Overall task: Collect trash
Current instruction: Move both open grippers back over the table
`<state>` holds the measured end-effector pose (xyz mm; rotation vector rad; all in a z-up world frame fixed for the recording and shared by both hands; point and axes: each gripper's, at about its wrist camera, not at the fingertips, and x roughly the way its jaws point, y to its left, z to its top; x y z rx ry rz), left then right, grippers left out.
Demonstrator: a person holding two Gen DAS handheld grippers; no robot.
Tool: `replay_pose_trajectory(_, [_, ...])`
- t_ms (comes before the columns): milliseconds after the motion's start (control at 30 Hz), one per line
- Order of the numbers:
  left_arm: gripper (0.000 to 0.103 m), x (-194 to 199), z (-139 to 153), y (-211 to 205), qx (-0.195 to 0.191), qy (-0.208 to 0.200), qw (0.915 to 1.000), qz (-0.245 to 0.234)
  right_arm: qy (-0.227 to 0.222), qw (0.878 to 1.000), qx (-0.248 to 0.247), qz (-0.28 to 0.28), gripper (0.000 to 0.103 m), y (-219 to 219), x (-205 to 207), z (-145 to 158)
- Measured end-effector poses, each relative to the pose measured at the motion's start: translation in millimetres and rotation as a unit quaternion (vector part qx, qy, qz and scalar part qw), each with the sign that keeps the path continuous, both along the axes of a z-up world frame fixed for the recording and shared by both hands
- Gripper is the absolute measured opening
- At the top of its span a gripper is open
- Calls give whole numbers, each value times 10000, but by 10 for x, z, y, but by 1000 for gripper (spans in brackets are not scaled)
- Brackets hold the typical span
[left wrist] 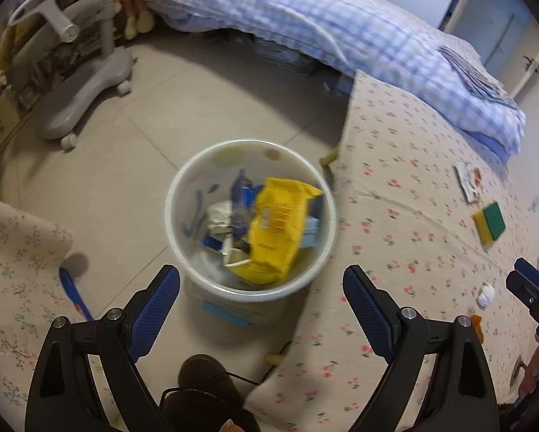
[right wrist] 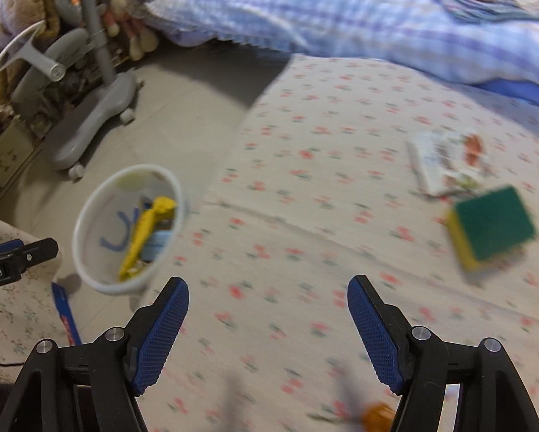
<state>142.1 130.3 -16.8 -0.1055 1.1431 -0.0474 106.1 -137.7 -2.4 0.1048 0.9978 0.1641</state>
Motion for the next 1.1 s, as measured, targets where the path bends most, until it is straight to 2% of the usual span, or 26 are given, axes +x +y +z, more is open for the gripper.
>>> replay_pose_trajectory(233, [94, -89, 21, -612, 118, -32, 9979, -643, -33, 9988, -70, -476, 77, -690, -375, 39])
replay_pose_trajectory(400, [94, -203, -17, -1047, 166, 16, 9936, -1116, -66, 9972, -108, -740, 78, -1057, -627, 38])
replay_pose_trajectory(633, [94, -379, -126, -1575, 201, 116, 9854, -1684, 63, 9945, -192, -1032, 78, -1487, -917, -115])
replay_pose_trajectory(833, [94, -563, -208, -1989, 135, 207, 9753, -2195, 229, 9926, -258, -1163, 78, -1757, -1144, -264])
replay_pose_trajectory(1100, [93, -823, -289, -2512, -140, 154, 9549, -2962, 371, 9895, -285, -1369, 78, -1988, -1357, -407])
